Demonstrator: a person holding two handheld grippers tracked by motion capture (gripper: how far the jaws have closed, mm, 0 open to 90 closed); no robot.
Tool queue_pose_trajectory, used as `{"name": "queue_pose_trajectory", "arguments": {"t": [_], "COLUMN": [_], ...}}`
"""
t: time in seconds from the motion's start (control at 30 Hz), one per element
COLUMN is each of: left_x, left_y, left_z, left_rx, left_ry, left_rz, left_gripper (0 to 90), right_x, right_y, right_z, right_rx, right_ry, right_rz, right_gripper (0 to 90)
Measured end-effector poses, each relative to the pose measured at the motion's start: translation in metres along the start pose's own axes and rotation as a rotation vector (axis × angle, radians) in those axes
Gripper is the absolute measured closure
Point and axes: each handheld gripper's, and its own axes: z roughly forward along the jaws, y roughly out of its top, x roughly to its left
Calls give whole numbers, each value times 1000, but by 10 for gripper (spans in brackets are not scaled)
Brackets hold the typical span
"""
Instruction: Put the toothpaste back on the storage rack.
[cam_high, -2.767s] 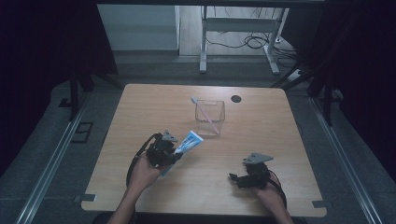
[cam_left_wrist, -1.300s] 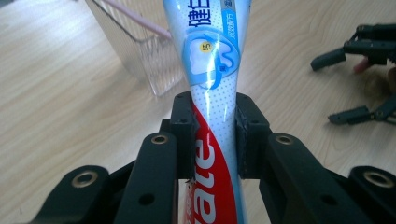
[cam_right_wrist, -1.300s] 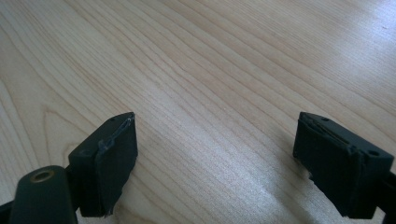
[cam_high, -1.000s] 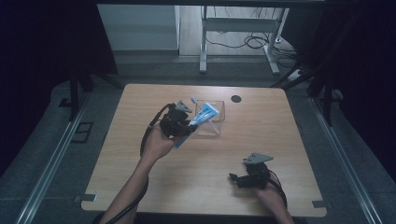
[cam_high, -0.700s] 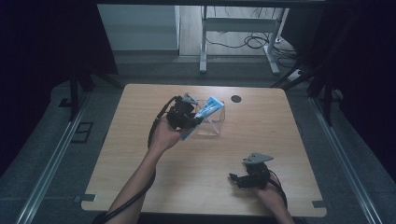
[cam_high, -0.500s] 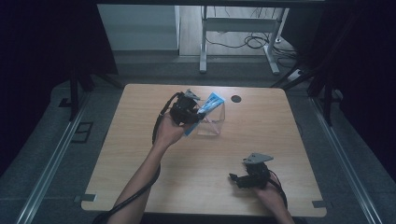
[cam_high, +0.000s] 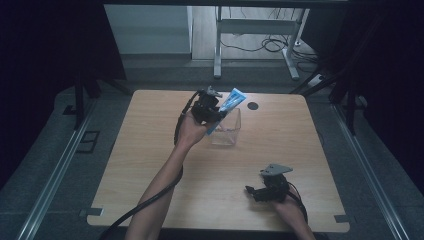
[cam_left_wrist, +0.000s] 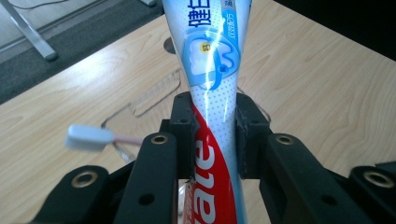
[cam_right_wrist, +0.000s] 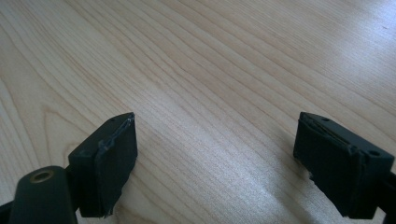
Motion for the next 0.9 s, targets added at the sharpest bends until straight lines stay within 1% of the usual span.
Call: {"name": "queue_pose_trajectory", "arguments": {"t": [0.1, 0.17, 0.3, 0.4, 0.5, 0.57, 0.73, 0.9], "left_x": [0, 0, 1, 1, 2, 2, 3, 3], "left_y": [5, 8, 13, 16, 19, 20, 25, 30], "left_z": [6, 11, 19, 25, 29, 31, 34, 41], "left_rx": [-6, -13, -13, -13, -23, -29, -46, -58], "left_ry": [4, -1, -4, 2, 6, 11, 17, 28], "left_rz": [9, 7, 21, 22, 12, 16, 5, 11], "left_gripper": [727, 728, 728, 729, 728, 728, 728, 728], "right_x": [0, 0, 0, 0, 0, 0, 0, 0], "right_y": [0, 0, 0, 0, 0, 0, 0, 0], "right_z": [0, 0, 0, 0, 0, 0, 0, 0], "right_rx": [0, 0, 0, 0, 0, 0, 0, 0], "right_ry": [0, 0, 1, 2, 4, 5, 5, 6], "right_rz": [0, 1, 0, -1, -2, -3, -5, -5], "right_gripper": [134, 134, 134, 134, 134, 134, 134, 134]}}
